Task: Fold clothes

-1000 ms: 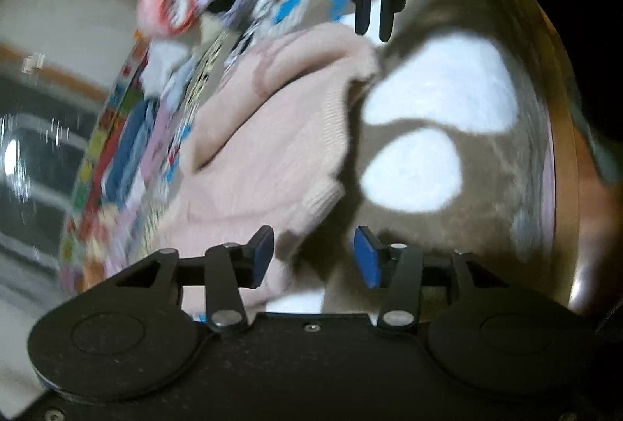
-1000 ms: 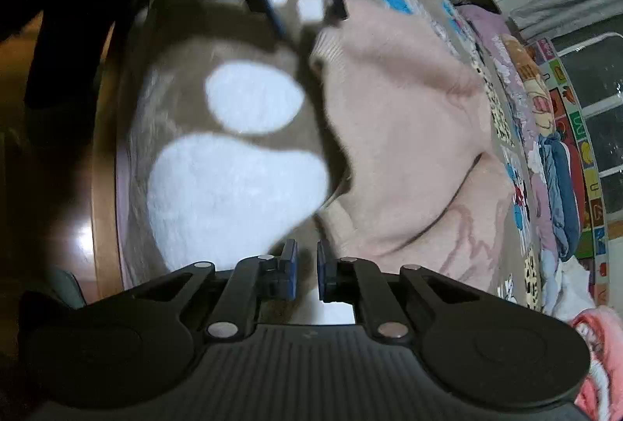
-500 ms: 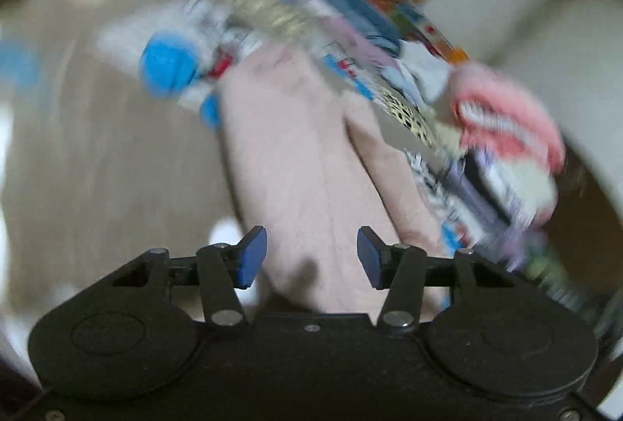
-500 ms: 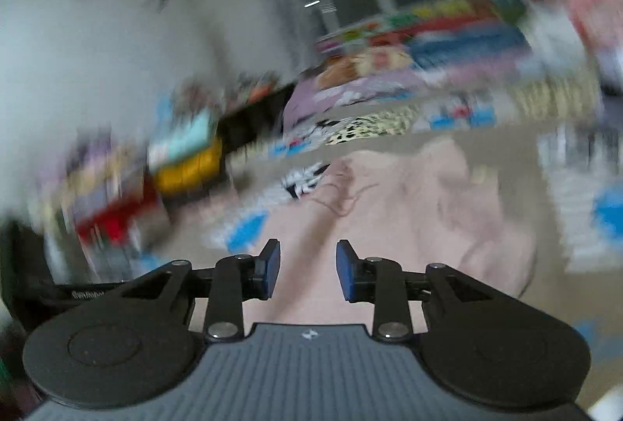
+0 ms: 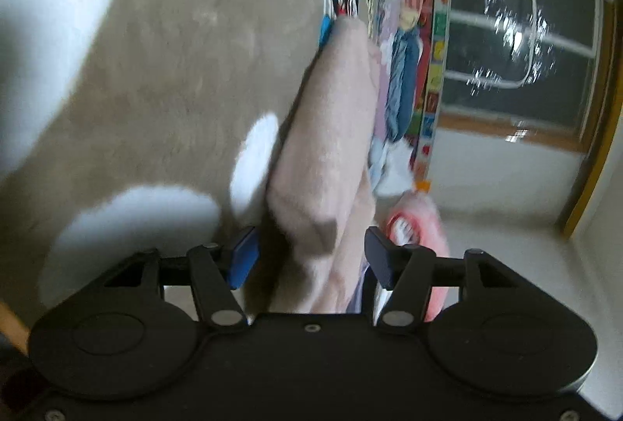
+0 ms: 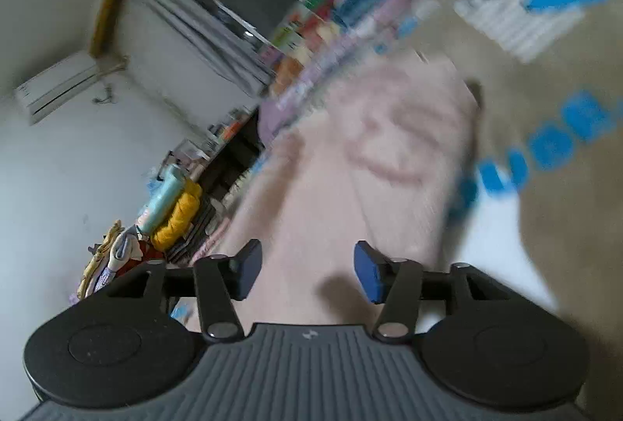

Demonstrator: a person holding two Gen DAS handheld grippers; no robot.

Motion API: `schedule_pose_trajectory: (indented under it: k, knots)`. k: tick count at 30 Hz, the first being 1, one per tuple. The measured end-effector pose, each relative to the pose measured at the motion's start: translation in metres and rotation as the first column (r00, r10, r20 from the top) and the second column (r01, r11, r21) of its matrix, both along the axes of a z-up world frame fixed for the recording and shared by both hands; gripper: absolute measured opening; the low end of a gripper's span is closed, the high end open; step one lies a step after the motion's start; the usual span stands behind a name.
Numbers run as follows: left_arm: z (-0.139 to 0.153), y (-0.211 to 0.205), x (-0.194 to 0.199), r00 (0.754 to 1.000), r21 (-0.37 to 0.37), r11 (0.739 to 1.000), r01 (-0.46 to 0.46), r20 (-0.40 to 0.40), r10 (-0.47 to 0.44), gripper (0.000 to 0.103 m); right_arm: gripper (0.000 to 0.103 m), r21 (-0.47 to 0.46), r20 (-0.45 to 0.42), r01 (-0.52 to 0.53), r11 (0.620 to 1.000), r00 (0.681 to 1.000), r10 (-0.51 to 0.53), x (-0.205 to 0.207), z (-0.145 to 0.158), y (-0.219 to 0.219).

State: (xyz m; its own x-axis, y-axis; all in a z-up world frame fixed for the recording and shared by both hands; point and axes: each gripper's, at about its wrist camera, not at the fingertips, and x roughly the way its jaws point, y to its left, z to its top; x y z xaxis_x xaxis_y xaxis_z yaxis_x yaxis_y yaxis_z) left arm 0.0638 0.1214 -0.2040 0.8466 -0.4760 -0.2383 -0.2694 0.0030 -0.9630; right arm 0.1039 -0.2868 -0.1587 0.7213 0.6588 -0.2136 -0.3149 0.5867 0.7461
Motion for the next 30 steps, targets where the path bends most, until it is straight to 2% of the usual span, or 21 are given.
schedule_pose_trajectory:
  k: [9, 13, 16, 19, 21, 23, 27, 28, 30]
  knots:
    - [-0.001, -0.020, 0.046, 0.991, -0.076, 0.990, -0.121, 0.044, 0.125, 0.059, 0.056, -0.025, 0.013, -0.012, 1.000, 1.000, 0.012, 0.016, -0.011, 0.009]
    - [0.002, -0.005, 0.051, 0.977, -0.109, 0.976, -0.189, 0.076, 0.198, 0.059, 0.054, -0.022, 0.015, -0.016, 1.000, 1.000, 0.017, 0.017, -0.013, 0.009]
    - [0.006, 0.012, 0.053, 0.960, -0.124, 0.962, -0.243, 0.112, 0.257, 0.059, 0.048, 0.002, 0.007, -0.011, 1.000, 1.000, 0.011, 0.018, -0.016, 0.004]
    - [0.009, 0.025, 0.053, 0.952, -0.132, 0.959, -0.252, 0.146, 0.270, 0.059, 0.043, 0.016, 0.004, -0.014, 1.000, 1.000, 0.014, 0.018, -0.019, 0.002]
    - [0.015, 0.034, 0.053, 0.942, -0.114, 0.959, -0.260, 0.186, 0.278, 0.059, 0.042, 0.019, 0.006, -0.020, 1.000, 1.000, 0.020, 0.018, -0.020, 0.001]
    - [0.024, 0.038, 0.050, 0.934, -0.063, 0.962, -0.266, 0.228, 0.274, 0.059, 0.041, 0.017, 0.007, -0.026, 1.000, 1.000, 0.025, 0.018, -0.021, 0.002]
    - [0.044, 0.036, 0.045, 0.930, 0.074, 0.960, -0.270, 0.278, 0.240, 0.059, 0.039, 0.009, 0.005, -0.023, 1.000, 1.000, 0.023, 0.018, -0.021, 0.002]
    - [0.051, 0.035, 0.042, 0.927, 0.123, 0.951, -0.283, 0.291, 0.238, 0.059, 0.037, 0.008, 0.003, -0.020, 1.000, 1.000, 0.020, 0.019, -0.021, 0.002]
    - [0.077, 0.035, 0.039, 0.909, 0.255, 0.910, -0.327, 0.347, 0.229, 0.059, 0.029, 0.002, -0.010, -0.006, 1.000, 1.000, 0.006, 0.019, -0.022, 0.002]
